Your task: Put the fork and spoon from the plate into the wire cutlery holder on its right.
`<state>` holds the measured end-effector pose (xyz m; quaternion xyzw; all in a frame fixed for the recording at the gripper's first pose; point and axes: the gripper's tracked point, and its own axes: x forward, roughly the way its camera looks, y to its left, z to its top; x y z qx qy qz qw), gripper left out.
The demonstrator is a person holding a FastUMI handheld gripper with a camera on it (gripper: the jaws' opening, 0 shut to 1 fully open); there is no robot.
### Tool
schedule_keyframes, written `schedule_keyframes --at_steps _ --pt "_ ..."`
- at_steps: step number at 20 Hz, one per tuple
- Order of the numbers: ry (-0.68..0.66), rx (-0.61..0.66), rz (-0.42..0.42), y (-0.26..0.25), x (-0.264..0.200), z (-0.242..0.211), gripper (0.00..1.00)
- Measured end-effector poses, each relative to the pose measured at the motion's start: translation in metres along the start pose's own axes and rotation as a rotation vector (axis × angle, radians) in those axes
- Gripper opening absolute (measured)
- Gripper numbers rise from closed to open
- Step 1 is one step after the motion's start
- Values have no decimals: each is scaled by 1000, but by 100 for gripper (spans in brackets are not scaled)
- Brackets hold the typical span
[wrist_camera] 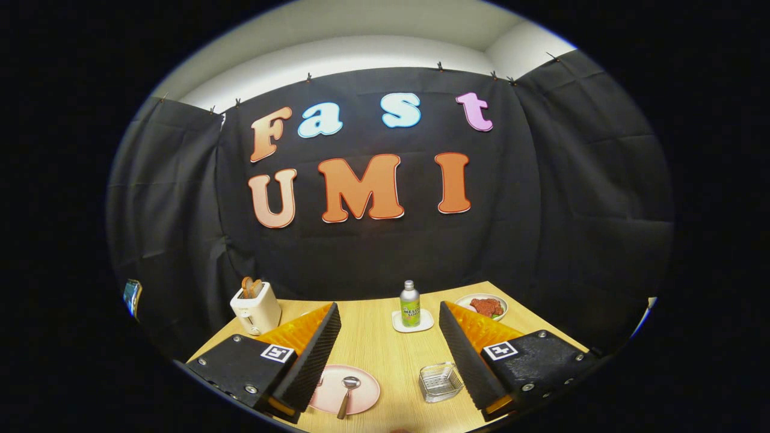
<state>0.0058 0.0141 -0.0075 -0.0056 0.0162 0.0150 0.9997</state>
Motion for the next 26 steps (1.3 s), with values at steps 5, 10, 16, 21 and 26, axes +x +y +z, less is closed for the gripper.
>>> schedule_keyframes --at_steps 5,10,16,21,26 --pt "-2 -16 3 7 0 -5 98" --pt "-3 -16 27 24 1 -4 98" --pt "-8 -57 67 57 17 -53 98" --pt "133 -26 81 90 40 -153 99" --pt "286 -98 76 106 55 -245 99"
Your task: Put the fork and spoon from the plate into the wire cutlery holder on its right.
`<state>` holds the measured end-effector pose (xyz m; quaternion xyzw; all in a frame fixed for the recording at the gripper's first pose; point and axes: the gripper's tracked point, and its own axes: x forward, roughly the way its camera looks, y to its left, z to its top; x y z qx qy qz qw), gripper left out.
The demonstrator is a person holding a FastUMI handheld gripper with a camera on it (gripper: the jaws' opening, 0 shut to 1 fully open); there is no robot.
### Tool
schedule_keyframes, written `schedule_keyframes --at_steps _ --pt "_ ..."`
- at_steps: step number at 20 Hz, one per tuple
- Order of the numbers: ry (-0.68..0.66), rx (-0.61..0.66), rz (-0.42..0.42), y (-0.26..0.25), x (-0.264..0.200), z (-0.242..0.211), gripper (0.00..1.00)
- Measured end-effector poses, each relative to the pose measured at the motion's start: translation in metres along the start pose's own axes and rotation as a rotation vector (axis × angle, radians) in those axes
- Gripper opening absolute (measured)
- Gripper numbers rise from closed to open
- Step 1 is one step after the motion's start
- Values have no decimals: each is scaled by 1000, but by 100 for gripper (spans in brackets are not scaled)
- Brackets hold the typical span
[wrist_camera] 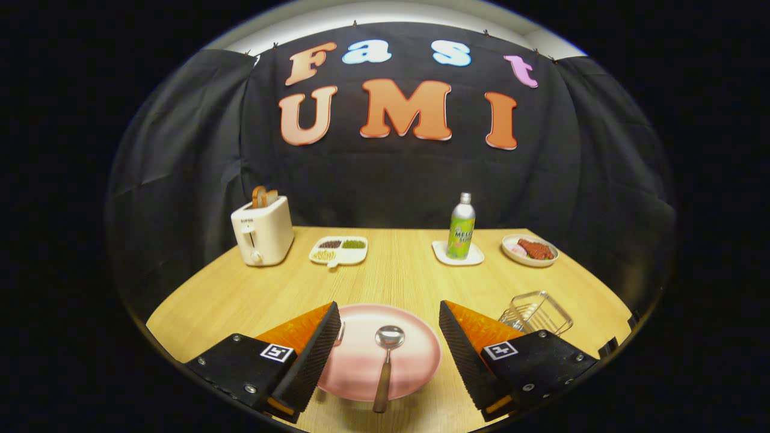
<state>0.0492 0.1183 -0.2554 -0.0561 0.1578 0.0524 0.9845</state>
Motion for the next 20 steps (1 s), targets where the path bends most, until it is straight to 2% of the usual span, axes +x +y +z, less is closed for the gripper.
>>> schedule_keyframes --at_steps 4,6,7,8,11,16,18,20 --pt "85 27 -14 -4 10 -36 95" --pt "127 24 -22 -7 14 -52 86" --pt "147 19 -21 -6 16 -58 77" --pt "164 15 -18 -5 17 -64 73" --pt "205 8 -1 0 17 -76 53" --pt "262 -16 -9 -5 18 -91 33" --pt "274 -9 -11 -10 20 -91 15" --pt "298 15 -3 -13 17 -88 8"
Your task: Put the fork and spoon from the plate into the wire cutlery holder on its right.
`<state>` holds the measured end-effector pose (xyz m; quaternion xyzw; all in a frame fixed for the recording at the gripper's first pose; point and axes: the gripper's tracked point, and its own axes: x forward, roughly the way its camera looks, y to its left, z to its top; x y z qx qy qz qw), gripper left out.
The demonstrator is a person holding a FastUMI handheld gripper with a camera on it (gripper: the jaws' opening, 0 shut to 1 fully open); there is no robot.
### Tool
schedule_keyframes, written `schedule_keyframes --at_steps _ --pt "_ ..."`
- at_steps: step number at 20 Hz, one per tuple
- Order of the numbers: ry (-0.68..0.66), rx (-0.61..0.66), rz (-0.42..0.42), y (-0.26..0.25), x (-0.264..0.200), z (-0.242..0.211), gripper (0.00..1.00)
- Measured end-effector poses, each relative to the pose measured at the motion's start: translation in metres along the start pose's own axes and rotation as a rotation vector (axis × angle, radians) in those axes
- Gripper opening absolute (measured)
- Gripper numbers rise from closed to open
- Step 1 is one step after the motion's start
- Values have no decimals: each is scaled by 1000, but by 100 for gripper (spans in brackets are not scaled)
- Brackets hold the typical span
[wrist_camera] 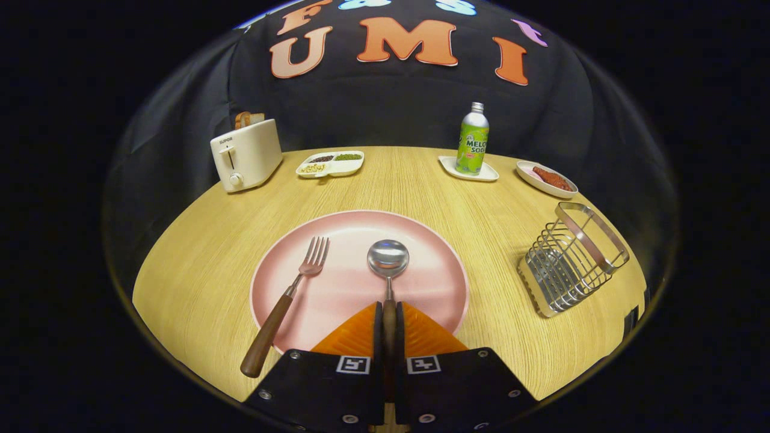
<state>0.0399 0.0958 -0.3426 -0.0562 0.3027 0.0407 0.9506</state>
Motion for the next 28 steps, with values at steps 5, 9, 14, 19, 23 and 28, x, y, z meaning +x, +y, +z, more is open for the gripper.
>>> schedule_keyframes --at_steps 5,9,14,19,23,28 --pt "-42 9 56 -13 -39 37 5" --pt "-43 -14 78 -45 -72 61 5" --pt "-48 -22 77 -94 -97 85 4" --pt "-3 -49 58 -142 -103 91 4" --pt "69 -75 30 -179 -104 91 4" --pt "211 -113 39 -198 -103 82 4"
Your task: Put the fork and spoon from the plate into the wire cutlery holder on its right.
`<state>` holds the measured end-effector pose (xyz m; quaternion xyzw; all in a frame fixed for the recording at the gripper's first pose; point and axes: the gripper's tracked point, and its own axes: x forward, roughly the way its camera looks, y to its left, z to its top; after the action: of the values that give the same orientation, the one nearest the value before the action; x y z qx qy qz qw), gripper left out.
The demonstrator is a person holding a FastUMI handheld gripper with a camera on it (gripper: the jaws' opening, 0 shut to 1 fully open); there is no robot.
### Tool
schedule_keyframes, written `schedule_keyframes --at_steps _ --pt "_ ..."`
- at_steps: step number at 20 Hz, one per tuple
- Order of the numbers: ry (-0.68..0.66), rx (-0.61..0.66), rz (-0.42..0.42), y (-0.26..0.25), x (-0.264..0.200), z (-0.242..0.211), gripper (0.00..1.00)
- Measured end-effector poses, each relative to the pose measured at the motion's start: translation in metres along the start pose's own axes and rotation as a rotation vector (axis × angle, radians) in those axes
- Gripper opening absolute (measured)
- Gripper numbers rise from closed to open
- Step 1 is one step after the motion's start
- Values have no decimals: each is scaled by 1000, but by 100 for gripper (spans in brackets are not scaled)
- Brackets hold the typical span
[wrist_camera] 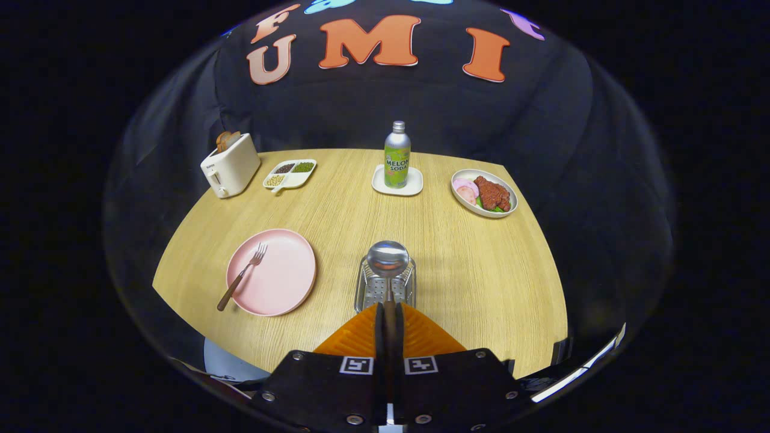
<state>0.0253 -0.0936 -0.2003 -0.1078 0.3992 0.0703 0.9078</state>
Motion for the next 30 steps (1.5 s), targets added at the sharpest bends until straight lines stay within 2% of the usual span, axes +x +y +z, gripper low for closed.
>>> schedule_keyframes --at_steps 9,17,22,30 --pt "239 -49 34 1 24 -20 5" --pt "373 -56 55 1 46 -26 5" --pt "414 -58 54 1 57 -26 5" --pt "388 -29 70 7 59 -14 8"
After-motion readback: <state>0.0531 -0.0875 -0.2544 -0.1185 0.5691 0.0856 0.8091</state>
